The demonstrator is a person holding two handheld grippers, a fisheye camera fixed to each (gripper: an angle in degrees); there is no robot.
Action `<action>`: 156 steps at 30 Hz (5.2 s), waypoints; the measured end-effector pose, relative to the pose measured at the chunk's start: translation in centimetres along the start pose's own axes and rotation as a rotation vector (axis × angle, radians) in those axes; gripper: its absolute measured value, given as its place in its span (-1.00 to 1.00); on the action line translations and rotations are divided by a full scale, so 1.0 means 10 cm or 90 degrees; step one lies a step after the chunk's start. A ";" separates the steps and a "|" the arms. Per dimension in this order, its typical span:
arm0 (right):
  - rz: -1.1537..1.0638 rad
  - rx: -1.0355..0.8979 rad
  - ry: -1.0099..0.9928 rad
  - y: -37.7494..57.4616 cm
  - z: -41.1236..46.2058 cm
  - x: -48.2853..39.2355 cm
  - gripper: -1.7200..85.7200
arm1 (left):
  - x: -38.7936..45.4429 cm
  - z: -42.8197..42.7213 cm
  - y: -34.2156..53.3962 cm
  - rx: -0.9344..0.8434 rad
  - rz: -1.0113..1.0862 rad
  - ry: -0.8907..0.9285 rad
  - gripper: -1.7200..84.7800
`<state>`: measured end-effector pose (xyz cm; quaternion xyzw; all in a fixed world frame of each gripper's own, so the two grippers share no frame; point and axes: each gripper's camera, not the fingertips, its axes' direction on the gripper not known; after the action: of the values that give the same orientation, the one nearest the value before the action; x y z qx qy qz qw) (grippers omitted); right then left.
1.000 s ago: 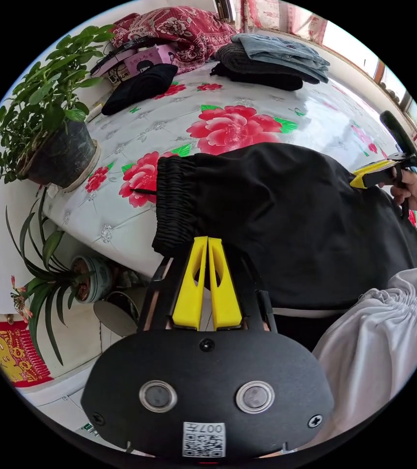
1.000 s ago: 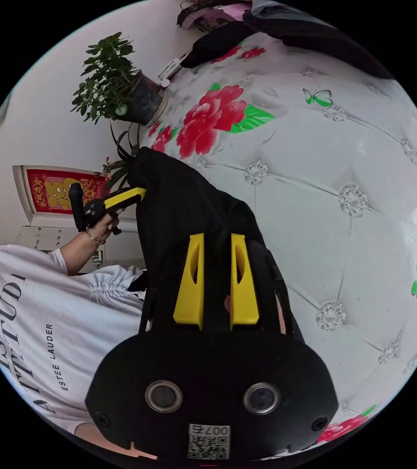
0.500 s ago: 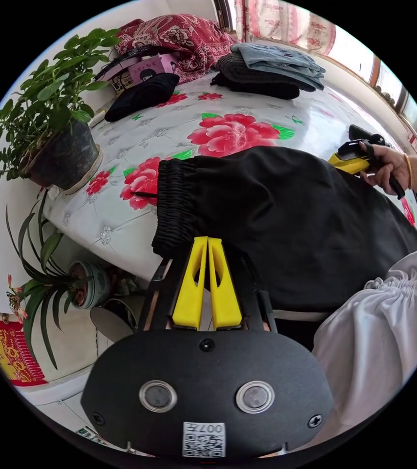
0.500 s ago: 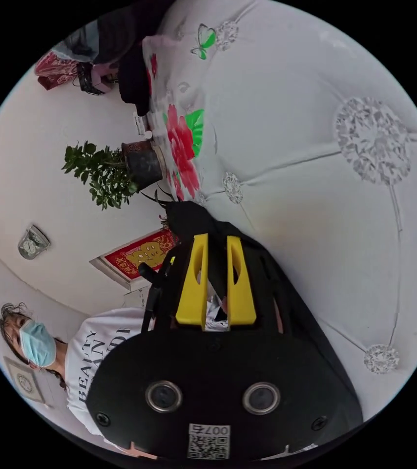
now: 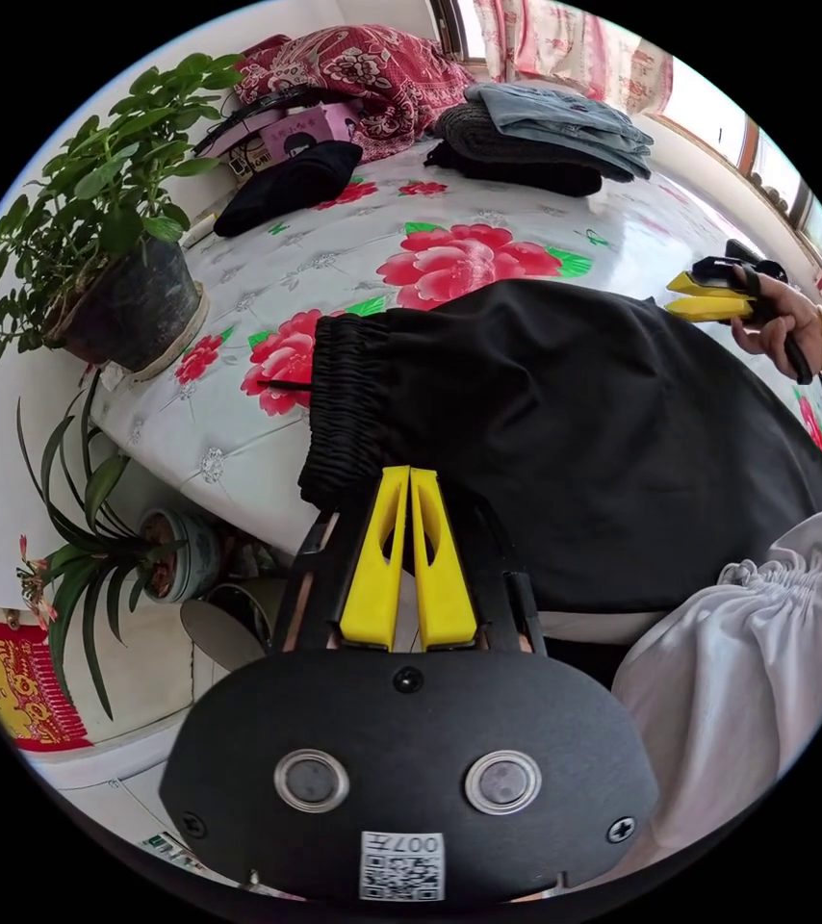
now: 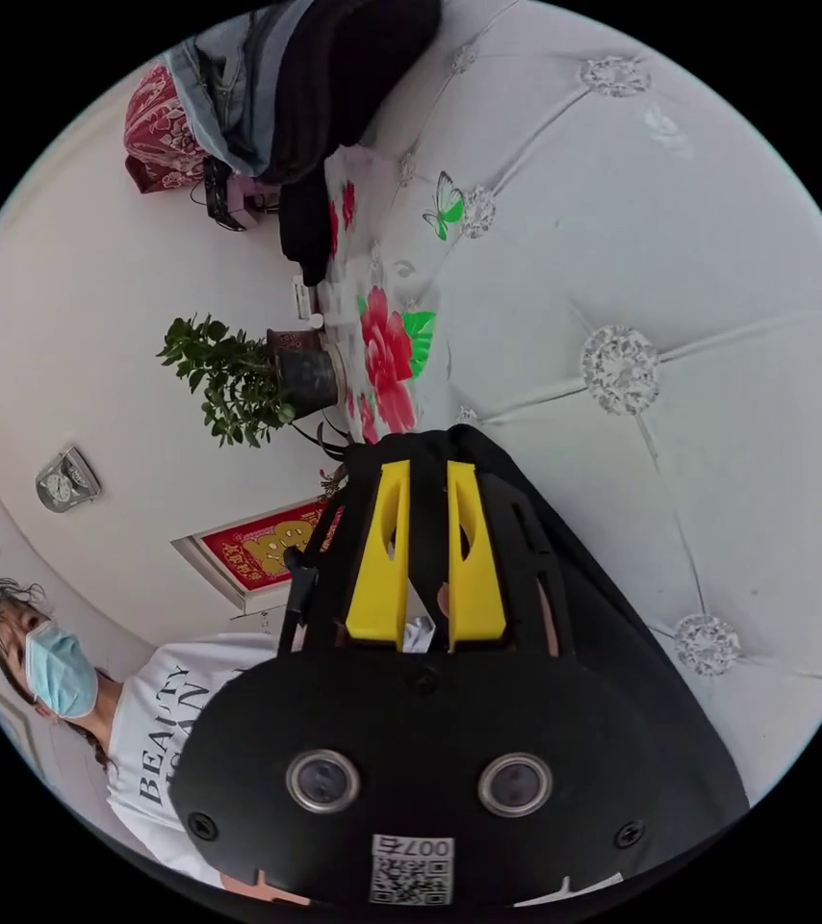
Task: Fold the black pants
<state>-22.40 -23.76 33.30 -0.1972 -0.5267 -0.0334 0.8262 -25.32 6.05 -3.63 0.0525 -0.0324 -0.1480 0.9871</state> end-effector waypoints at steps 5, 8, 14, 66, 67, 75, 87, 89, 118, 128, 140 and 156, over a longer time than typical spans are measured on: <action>-0.015 0.071 -0.004 0.05 -0.16 -0.07 -0.96 | -0.06 0.01 0.05 -0.002 0.014 -0.005 -0.98; -0.041 0.202 -0.044 0.30 -0.67 -0.13 -0.96 | -0.13 0.03 0.05 -0.006 0.013 -0.014 -0.98; -0.108 0.327 0.103 1.69 -1.43 -0.13 -0.94 | -0.38 0.12 -0.04 0.009 -0.027 -0.015 -0.98; -0.289 0.280 0.463 3.82 0.22 -1.97 -0.80 | -2.99 0.60 1.61 0.178 -0.522 0.438 -0.68; -0.291 0.280 0.475 3.84 0.21 -1.98 -0.80 | -2.99 0.60 1.61 0.178 -0.516 0.434 -0.69; 0.018 0.581 0.364 4.55 -0.78 -1.24 -0.79 | -3.09 0.52 1.62 0.149 -0.483 0.400 -0.71; 0.370 1.010 0.169 6.17 -1.24 0.12 -0.84 | -3.32 0.68 1.60 0.105 -0.541 0.427 -0.69; 0.383 1.008 0.145 6.11 -1.30 0.17 -0.89 | -3.35 0.71 1.59 0.103 -0.545 0.423 -0.69; -0.277 0.317 0.421 3.83 0.33 -2.08 -0.72 | -3.90 1.12 1.51 0.219 -0.577 0.508 -0.61; -0.269 0.384 0.389 3.84 0.15 -2.07 -0.73 | -3.83 1.23 1.61 0.230 -0.563 0.550 -0.61; -0.277 0.398 0.402 3.76 -0.29 -1.96 -0.75 | -3.29 0.89 0.66 0.285 -0.407 0.591 -0.80; -0.019 0.592 0.283 4.56 -1.59 -0.60 -0.71 | 1.18 0.18 -0.18 0.003 0.411 0.711 -0.71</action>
<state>0.52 11.51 8.94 0.2105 -0.3002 0.1519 0.9179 -14.74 0.67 -1.45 0.1114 0.4717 0.2063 0.8500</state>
